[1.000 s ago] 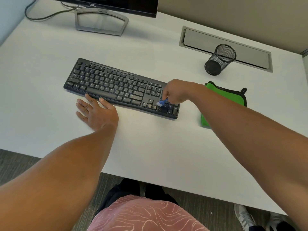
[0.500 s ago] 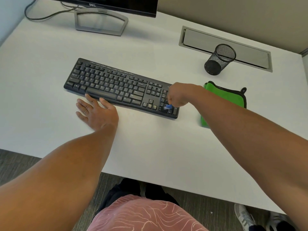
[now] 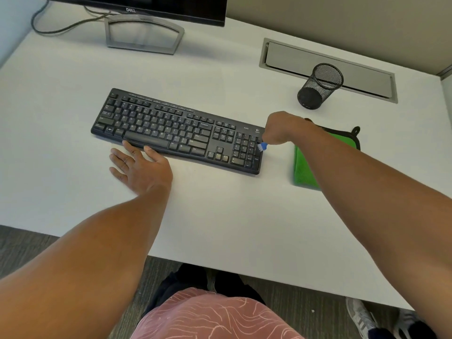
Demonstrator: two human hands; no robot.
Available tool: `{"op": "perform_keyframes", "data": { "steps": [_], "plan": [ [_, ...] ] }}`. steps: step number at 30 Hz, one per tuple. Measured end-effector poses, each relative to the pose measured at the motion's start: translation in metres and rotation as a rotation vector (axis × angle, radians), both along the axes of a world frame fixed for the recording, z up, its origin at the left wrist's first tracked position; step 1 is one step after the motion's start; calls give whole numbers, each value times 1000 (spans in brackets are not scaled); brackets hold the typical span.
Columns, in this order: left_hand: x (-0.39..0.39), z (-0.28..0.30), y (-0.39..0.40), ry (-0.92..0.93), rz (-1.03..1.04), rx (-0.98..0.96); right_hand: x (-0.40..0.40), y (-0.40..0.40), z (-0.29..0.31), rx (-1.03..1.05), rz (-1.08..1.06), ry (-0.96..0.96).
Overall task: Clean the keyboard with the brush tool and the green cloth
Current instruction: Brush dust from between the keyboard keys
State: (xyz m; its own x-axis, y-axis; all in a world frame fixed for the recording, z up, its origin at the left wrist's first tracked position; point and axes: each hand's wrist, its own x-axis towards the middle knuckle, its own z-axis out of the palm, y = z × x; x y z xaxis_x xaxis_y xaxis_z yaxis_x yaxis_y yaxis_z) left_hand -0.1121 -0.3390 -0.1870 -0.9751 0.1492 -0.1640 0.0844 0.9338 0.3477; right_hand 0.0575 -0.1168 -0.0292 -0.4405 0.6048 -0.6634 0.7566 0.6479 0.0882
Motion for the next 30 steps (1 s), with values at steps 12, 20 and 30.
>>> {"op": "perform_keyframes", "data": {
  "steps": [12,20,30],
  "plan": [
    [0,-1,-1,-4,0,16,-9,-4,0,48,-46,149],
    [0,0,1,-2,8,12,-9,-16,0,-46,-76,56],
    [0,0,0,-4,4,0,-13,-12,6,-45,-101,130]
  ]
}}
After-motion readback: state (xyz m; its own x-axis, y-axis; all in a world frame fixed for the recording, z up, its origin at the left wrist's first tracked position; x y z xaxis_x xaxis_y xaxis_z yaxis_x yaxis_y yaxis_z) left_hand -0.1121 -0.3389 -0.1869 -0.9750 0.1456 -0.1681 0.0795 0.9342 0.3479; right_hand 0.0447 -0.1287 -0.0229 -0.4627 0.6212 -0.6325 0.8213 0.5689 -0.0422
